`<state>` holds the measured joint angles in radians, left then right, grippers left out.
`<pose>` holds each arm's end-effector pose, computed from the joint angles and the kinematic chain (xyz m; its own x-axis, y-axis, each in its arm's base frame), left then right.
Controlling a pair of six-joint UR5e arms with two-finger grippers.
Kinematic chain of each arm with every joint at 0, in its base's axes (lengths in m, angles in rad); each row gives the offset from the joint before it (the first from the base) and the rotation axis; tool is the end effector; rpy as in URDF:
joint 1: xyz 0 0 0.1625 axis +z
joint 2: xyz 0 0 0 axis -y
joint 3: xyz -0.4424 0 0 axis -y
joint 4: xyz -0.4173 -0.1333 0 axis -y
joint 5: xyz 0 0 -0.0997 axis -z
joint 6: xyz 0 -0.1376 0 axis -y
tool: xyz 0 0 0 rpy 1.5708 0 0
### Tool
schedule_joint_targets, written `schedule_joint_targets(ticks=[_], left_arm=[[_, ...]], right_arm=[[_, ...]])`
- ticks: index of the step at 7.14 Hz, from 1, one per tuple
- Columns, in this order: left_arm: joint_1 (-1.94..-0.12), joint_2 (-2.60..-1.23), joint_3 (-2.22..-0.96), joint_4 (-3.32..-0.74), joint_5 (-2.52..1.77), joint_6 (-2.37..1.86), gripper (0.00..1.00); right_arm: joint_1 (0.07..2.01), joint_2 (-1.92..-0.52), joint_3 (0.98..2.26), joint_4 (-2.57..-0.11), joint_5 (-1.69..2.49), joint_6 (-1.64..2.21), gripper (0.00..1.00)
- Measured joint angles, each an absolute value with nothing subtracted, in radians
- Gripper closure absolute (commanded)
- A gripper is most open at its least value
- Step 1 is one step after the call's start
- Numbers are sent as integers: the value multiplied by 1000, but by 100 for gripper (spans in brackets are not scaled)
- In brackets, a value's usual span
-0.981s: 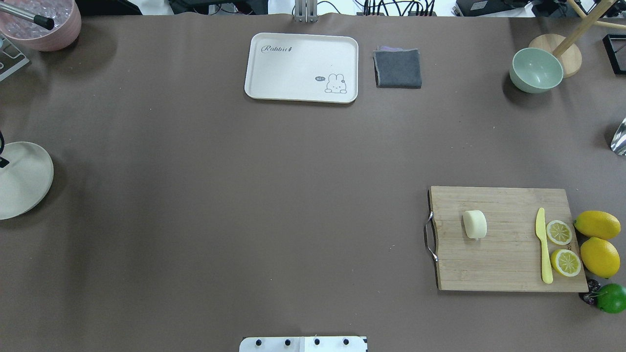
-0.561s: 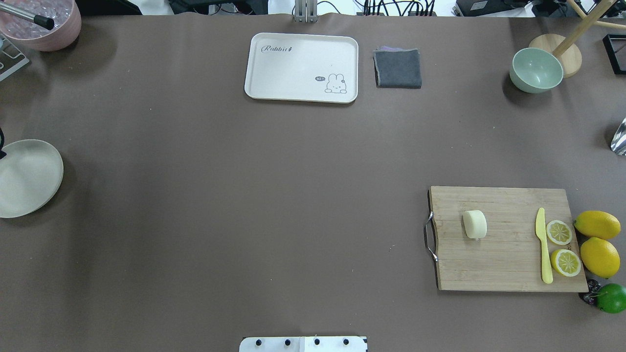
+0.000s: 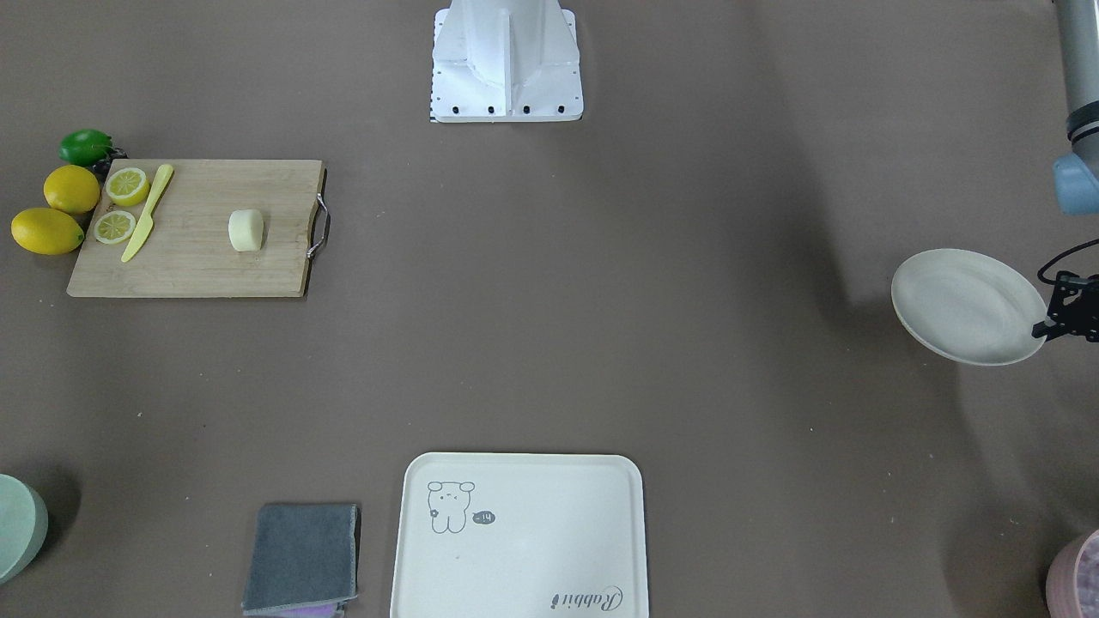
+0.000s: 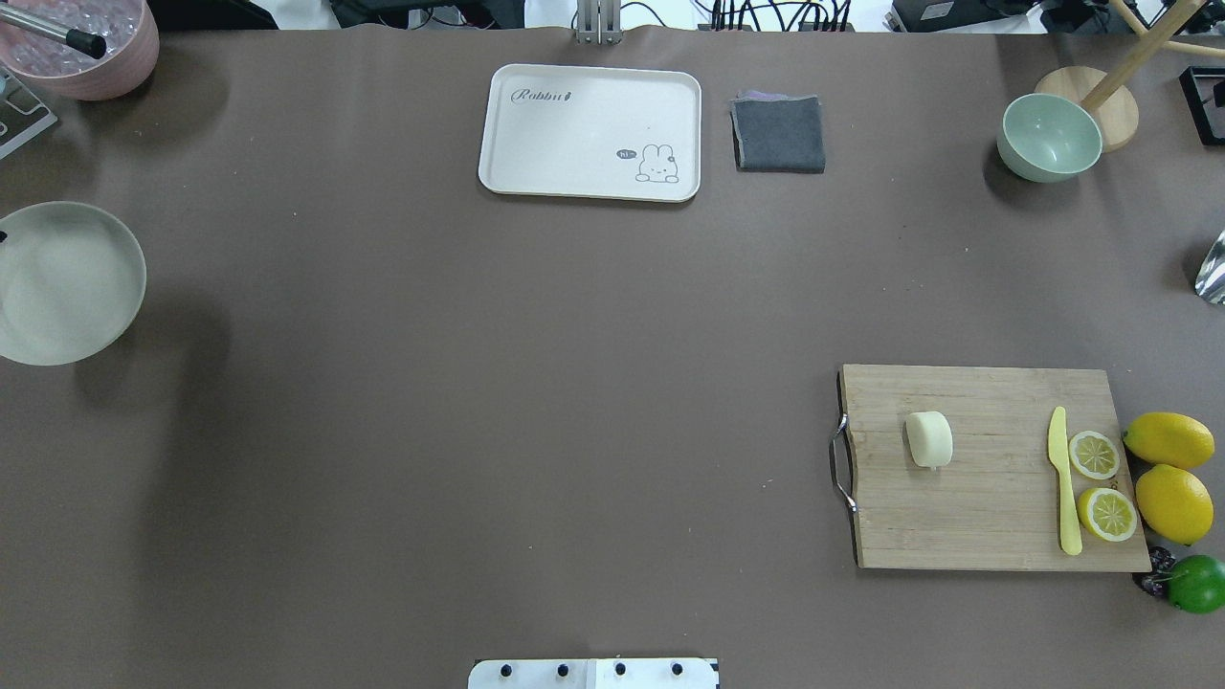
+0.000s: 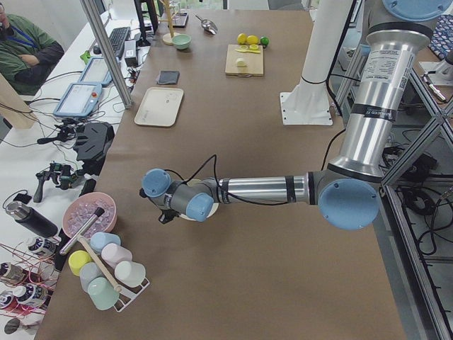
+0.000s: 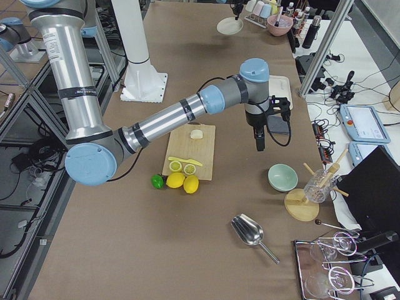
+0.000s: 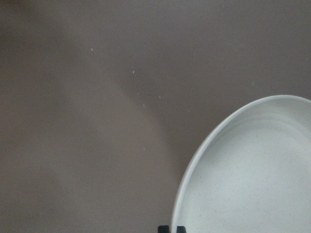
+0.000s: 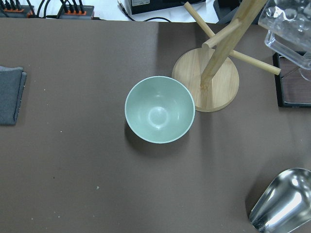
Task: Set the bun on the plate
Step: 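Slide the white plate with the left gripper to the table's centre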
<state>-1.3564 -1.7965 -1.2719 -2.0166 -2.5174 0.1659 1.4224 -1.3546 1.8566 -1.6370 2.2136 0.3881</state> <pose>0.1144 -0.6273 0.6628 0.4685 0.5576 -0.6853 -0.2794 0.8294 0.4839 -0.0381 -0.5985 0.4516 0.7488 -0.0019 0.6627 -0.1614 0.9694 0.1851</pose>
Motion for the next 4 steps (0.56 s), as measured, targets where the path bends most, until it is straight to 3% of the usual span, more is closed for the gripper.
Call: schedule_joint_targets(ticks=[4], left_arm=[[-1310, -1940, -1417, -2017, -2543, -308, 100]], right_arm=[[1378, -1350, 1849, -1641, 2216, 388, 0]])
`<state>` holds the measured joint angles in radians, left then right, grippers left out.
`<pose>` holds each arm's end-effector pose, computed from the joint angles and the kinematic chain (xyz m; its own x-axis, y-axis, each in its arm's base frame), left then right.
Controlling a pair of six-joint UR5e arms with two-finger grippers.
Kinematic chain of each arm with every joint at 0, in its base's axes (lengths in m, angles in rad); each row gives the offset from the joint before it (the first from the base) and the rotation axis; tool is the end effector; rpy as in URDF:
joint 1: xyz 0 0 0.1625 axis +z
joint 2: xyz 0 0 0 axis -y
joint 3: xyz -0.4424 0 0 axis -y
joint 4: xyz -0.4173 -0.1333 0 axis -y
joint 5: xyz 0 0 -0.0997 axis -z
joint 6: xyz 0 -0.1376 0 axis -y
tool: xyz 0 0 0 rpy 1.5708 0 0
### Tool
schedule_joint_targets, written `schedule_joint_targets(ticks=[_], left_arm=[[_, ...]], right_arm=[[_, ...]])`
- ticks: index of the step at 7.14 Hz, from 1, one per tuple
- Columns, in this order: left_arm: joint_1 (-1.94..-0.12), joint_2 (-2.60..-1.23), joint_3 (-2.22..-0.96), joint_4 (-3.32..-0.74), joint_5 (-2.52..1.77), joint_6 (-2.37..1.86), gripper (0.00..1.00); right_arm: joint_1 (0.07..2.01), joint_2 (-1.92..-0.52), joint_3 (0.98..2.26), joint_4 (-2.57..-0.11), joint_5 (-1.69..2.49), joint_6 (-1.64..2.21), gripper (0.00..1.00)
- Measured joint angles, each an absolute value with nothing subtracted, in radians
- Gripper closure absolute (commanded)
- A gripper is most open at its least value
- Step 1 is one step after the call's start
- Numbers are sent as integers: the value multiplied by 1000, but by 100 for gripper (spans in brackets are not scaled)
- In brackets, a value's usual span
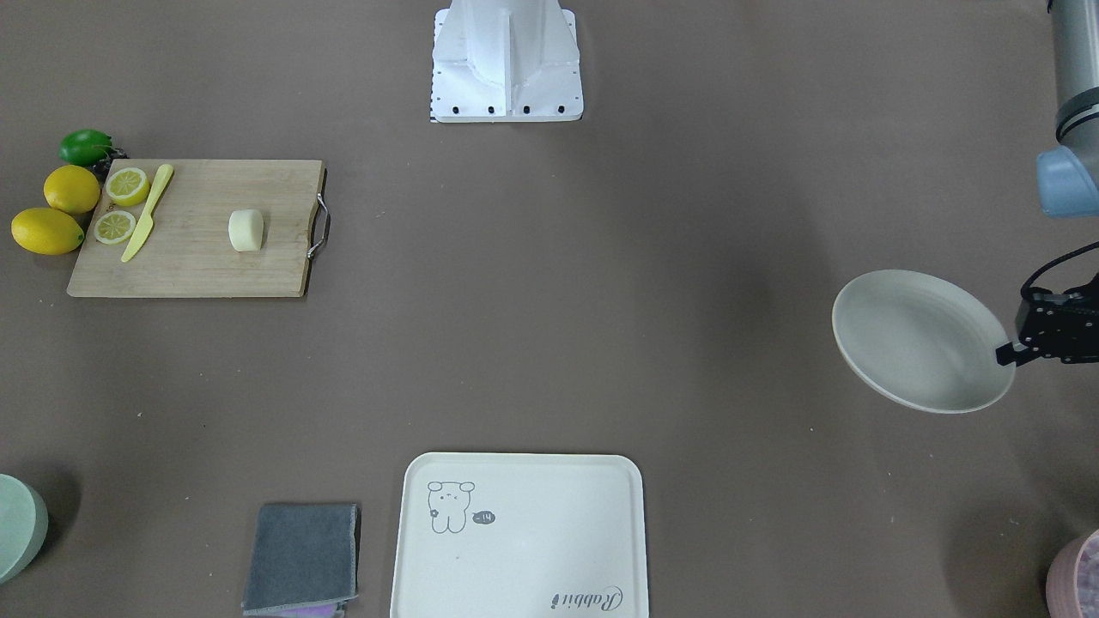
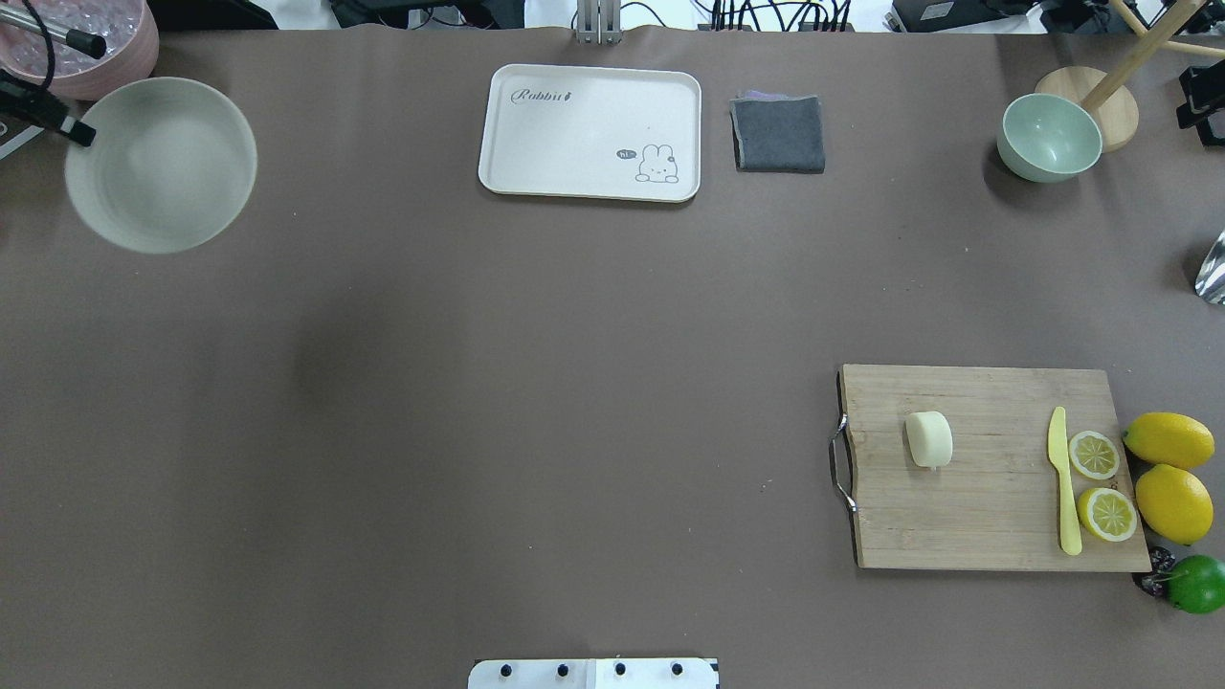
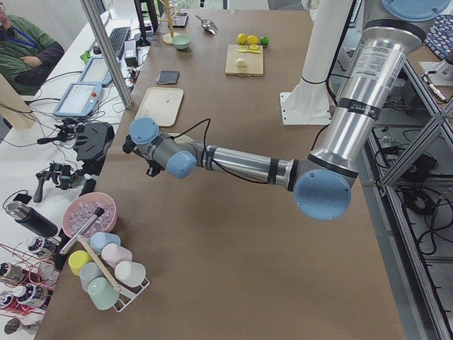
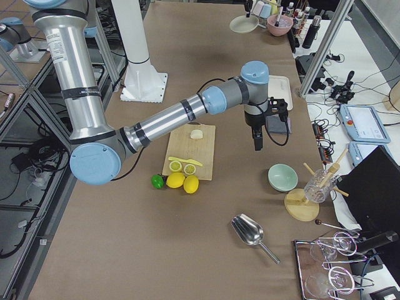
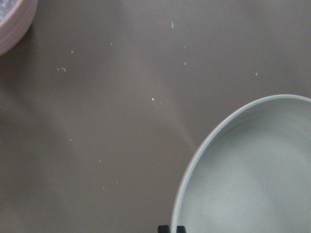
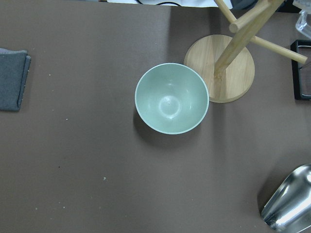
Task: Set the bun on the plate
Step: 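Slide the white plate with the left gripper to the table's centre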
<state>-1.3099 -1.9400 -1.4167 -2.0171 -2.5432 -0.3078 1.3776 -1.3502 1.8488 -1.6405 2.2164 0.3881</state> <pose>0.1600 -0.6752 0.4859 0.4556 0.3748 -0.8075 -0.0688 0.9192 0.3878 -0.0656 -0.5982 0.4531 0.7472 -0.0315 0.6639 -0.1168 0.9771 0.1779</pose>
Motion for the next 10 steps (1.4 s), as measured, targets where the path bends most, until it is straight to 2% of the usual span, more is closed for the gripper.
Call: schedule_joint_targets(ticks=[2, 5, 10], left_arm=[[-1216, -2021, -1495, -2016, -2519, -545, 100], [-1010, -2130, -1539, -2051, -2356, -862, 100], [-640, -2152, -1538, -2204, -1996, -1088, 100]], right_arm=[[1372, -1350, 1845, -1639, 2226, 388, 0], [1371, -1349, 1849, -1634, 2229, 393, 0], [1370, -1340, 1846, -1631, 2228, 477, 0]])
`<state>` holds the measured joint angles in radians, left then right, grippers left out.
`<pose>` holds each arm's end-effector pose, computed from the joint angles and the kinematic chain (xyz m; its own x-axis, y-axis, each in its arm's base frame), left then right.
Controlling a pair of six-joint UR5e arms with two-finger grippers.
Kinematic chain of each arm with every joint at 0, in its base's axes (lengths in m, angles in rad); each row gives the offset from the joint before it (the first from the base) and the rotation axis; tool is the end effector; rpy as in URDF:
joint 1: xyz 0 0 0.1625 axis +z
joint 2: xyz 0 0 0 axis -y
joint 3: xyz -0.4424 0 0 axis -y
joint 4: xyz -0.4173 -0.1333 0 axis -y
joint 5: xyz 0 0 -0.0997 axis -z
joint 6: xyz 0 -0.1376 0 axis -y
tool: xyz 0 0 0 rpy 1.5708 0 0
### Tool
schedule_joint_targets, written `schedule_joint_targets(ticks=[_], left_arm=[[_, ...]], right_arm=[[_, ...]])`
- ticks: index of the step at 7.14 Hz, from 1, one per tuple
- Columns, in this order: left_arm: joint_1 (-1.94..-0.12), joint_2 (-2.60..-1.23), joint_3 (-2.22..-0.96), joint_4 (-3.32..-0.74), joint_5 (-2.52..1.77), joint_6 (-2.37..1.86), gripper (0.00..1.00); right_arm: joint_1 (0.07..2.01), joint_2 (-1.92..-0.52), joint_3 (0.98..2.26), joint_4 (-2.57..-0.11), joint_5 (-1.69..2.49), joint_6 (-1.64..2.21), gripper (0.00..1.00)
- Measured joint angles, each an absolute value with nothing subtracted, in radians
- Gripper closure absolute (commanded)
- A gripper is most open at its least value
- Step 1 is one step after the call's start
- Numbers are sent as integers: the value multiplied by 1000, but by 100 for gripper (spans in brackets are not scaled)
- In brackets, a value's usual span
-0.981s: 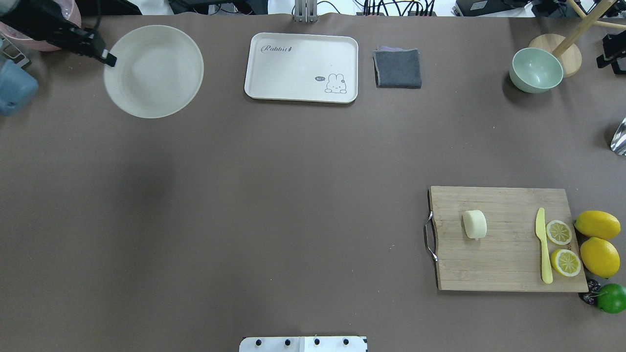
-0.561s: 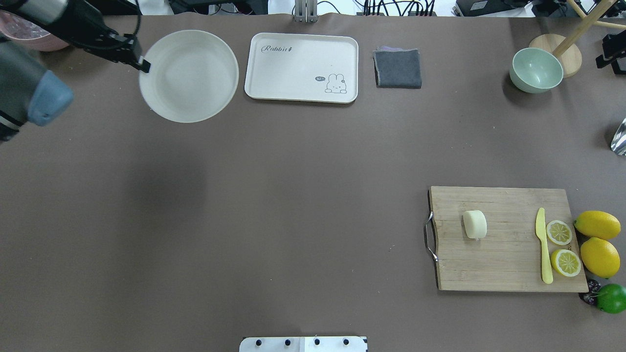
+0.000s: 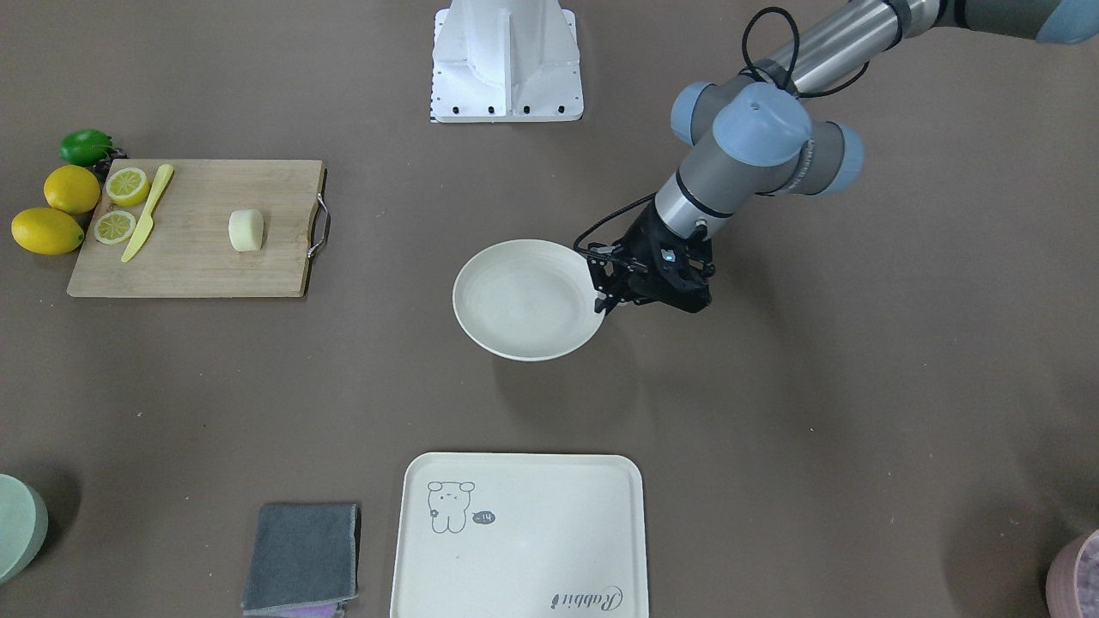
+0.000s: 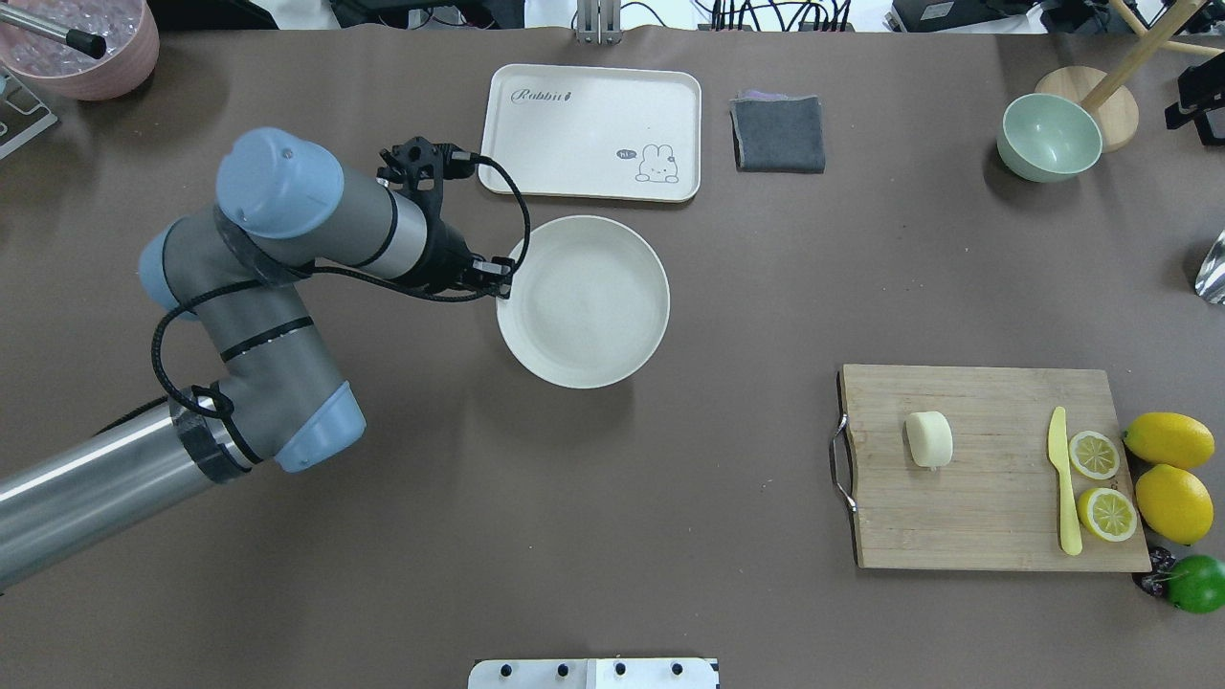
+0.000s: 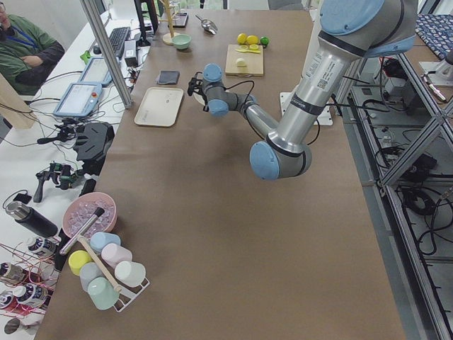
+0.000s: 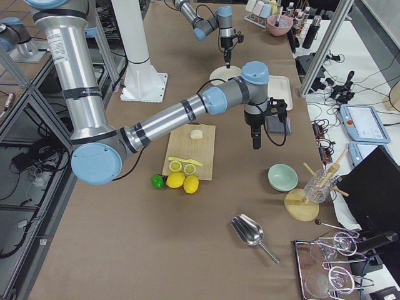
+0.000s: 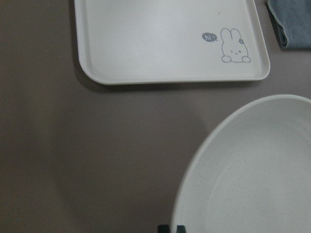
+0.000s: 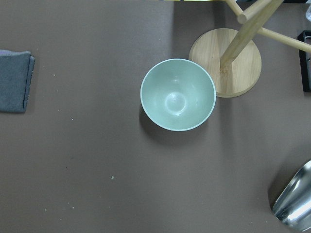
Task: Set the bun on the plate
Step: 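Slide the white plate with the left gripper to the table's centre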
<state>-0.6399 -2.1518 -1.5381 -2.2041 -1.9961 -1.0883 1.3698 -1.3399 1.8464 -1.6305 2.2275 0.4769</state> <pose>0.5581 -0.5109 0.2701 0.3799 0.2441 -0.8922 0.0693 0.9543 0.2906 -0.0721 -0.6009 0.4459 0.7253 0.0355 0.6875 -0.1721 0.9763 0.1311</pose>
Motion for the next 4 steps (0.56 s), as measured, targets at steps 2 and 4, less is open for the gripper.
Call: schedule_joint_targets(ticks=[2, 4], left_arm=[[-563, -2148, -1534, -2218, -1952, -1100, 49], [-534, -2148, -1534, -2228, -1923, -1082, 3]], right_arm=[[1368, -1319, 1842, -1629, 2227, 502, 0], [1367, -1319, 1840, -1628, 2227, 505, 0]])
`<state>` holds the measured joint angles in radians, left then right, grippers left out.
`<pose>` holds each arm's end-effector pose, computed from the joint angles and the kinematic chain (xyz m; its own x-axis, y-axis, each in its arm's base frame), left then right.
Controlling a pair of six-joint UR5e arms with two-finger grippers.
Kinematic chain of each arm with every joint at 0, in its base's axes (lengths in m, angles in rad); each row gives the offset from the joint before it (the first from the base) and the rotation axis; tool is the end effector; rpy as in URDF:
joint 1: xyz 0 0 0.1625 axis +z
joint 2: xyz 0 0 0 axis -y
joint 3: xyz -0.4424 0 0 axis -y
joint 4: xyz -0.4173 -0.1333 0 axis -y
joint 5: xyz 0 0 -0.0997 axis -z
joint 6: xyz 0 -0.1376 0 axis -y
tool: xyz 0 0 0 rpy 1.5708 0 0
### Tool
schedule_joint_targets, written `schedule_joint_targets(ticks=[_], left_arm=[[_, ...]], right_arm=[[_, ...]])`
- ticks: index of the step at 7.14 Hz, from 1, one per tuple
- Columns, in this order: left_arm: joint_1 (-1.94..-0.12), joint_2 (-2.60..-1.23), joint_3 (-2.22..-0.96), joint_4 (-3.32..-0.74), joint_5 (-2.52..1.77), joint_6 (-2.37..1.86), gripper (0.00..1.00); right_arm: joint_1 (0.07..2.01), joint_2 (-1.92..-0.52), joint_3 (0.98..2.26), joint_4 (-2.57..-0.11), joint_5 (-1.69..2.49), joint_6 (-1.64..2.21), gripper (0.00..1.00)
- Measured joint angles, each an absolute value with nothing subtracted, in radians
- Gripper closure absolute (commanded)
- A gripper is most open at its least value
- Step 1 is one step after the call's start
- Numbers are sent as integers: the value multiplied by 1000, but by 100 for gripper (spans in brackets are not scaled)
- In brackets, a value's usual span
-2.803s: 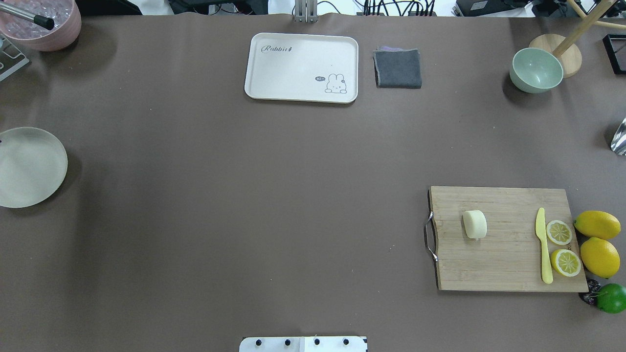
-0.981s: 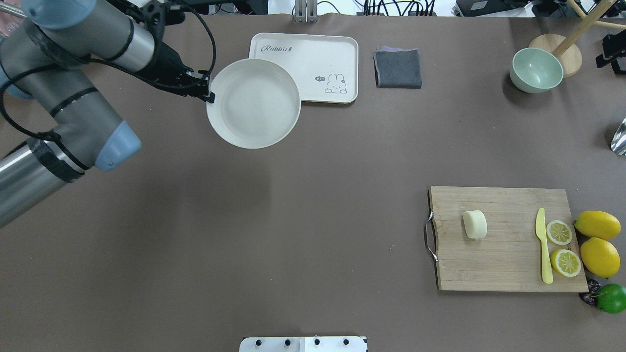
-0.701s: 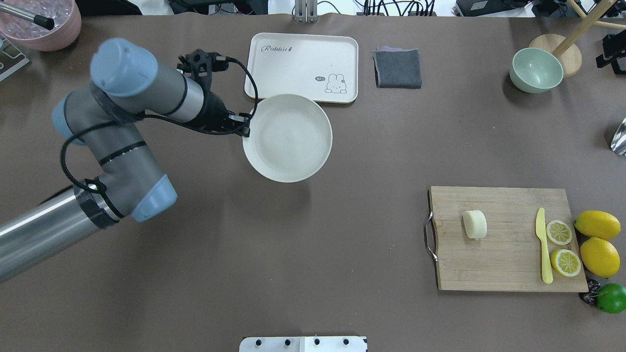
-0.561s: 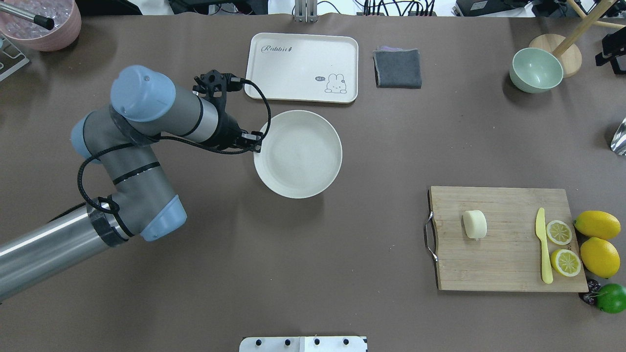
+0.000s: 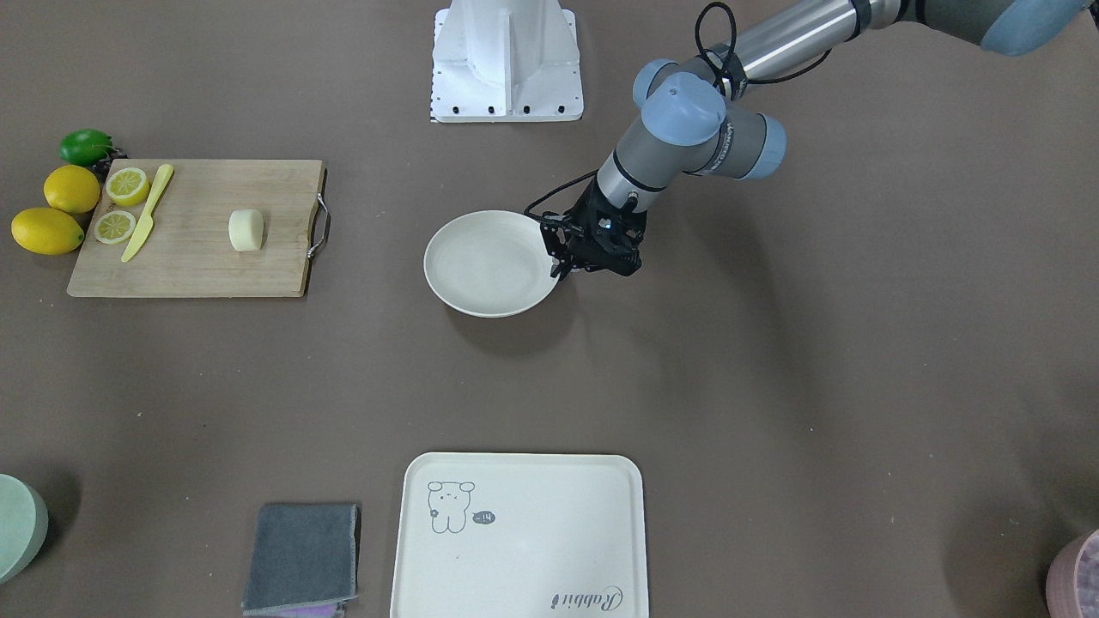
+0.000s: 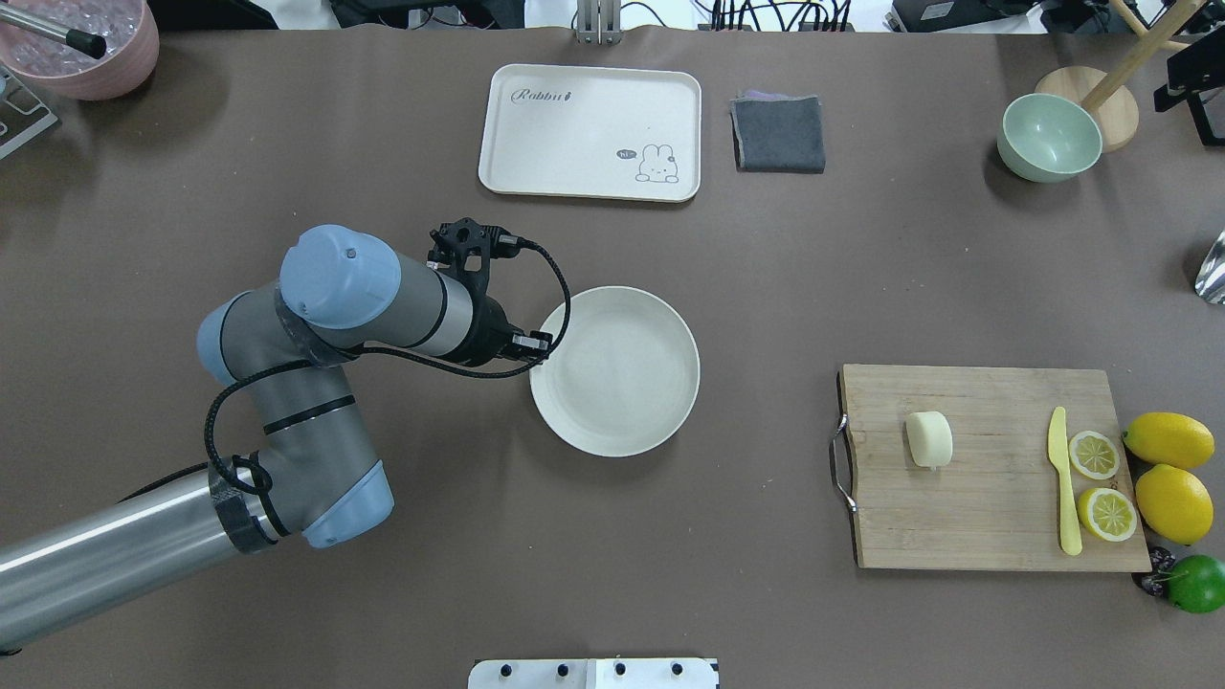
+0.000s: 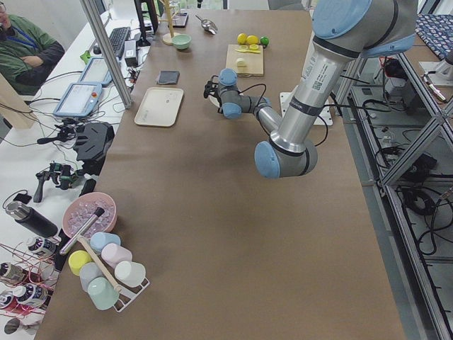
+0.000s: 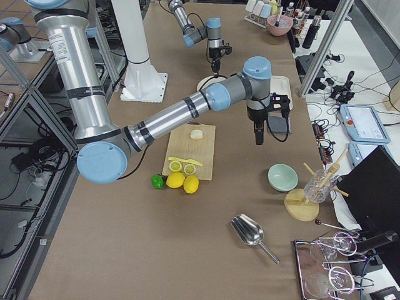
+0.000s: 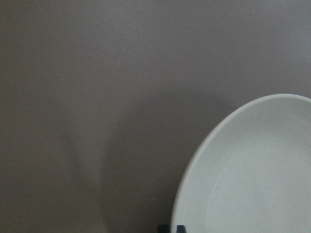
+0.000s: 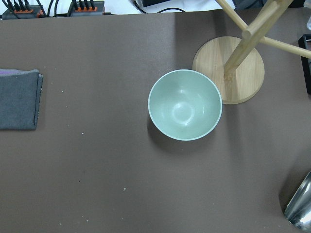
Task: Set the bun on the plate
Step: 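Slide the white plate with the left gripper to the table's centre, then release the plate and withdraw the left arm while the right arm reaches out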
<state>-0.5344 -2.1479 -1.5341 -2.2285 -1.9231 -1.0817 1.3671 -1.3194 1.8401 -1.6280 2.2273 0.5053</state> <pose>0.6067 -0.4588 0.2727 0.3713 0.2927 -0.8812 0.0306 0.9446 0.3267 -0.0751 -0.6073 0.4363 0.7181 0.0500 0.6941 -0.1905 0.9735 0.1269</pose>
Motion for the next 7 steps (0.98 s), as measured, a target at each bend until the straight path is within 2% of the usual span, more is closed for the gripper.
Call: schedule_joint_targets(ticks=[3, 7], left_arm=[[-571, -2142, -1549, -2265, -1902, -1055, 2], [-890, -2081, -1554, -2245, -2139, -889, 2]], right_arm=[[1362, -1320, 1833, -1629, 2228, 508, 0], [1249, -1290, 1838, -1628, 2229, 508, 0]])
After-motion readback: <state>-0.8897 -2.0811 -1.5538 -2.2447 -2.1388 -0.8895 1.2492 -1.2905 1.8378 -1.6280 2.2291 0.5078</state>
